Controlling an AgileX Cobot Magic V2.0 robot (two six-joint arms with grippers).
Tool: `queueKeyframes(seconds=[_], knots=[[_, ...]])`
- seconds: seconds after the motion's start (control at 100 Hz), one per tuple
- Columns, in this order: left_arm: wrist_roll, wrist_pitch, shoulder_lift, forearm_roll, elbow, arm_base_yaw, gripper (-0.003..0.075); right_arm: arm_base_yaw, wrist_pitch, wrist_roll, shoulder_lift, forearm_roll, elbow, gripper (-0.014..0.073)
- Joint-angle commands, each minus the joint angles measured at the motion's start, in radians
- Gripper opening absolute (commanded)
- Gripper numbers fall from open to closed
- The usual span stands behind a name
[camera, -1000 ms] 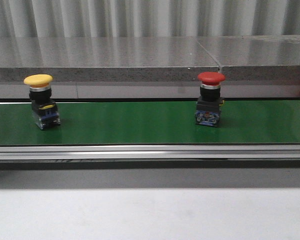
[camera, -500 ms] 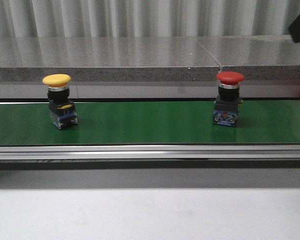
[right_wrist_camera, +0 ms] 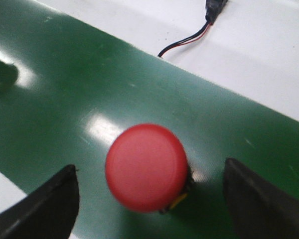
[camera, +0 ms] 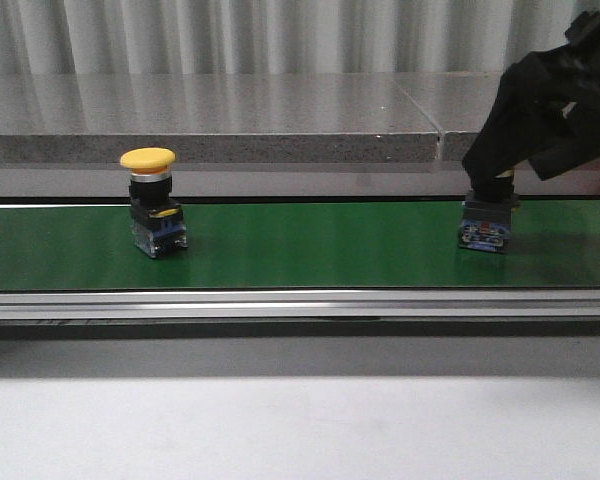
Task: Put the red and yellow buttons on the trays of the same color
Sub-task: 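Carry the red button into the red tray and release it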
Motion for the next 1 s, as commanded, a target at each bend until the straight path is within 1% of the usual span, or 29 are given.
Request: queueKeyframes(seconds=[0.0, 0.07, 0.12, 0.19, 0.31, 0.38, 0.51, 0.67, 0.77, 0.86, 0.99], knots=[[0.001, -0.075, 0.006, 0.000, -0.027, -0.007, -0.0021, 0.003, -0.048, -0.012, 0.005, 0.031, -0.053, 0.0591], [0.001, -0.075, 0.006, 0.000, -0.027, -0.007, -0.0021, 0.003, -0.049, -0.012, 0.029, 0.031, -0.068, 0.0589], [0.001, -0.075, 0.006, 0.000, -0.027, -0.007, -0.0021, 0.003, -0.046, -0.012, 0.039, 0.031, -0.074, 0.0556], [0.001, -0.075, 0.006, 0.000, -0.027, -0.007, -0.0021, 0.003, -0.042, -0.012, 0.042, 0.031, -0.075, 0.0450], [0.001, -0.075, 0.006, 0.000, -0.027, -0.007, -0.0021, 0.003, -0.027, -0.012, 0.042, 0.031, -0.076, 0.0204], [0.001, -0.075, 0.006, 0.000, -0.027, -0.007, -0.0021, 0.003, -0.002, -0.012, 0.040, 0.031, -0.080, 0.0122], [0.001, -0.075, 0.006, 0.000, -0.027, -0.007, -0.0021, -0.004, 0.053, -0.011, 0.039, 0.027, -0.113, 0.0112], [0.001, -0.075, 0.006, 0.000, -0.027, -0.007, -0.0021, -0.047, 0.149, 0.010, 0.037, 0.024, -0.210, 0.0112], [0.001, -0.075, 0.006, 0.000, -0.027, -0.007, -0.0021, -0.096, 0.189, 0.039, 0.037, -0.005, -0.278, 0.0112], [0.001, -0.075, 0.006, 0.000, -0.027, -0.007, -0.0021, -0.144, 0.206, 0.086, 0.037, -0.060, -0.339, 0.0112], [0.001, -0.075, 0.006, 0.000, -0.027, -0.007, -0.0021, -0.240, 0.233, 0.145, 0.037, -0.117, -0.413, 0.0112]])
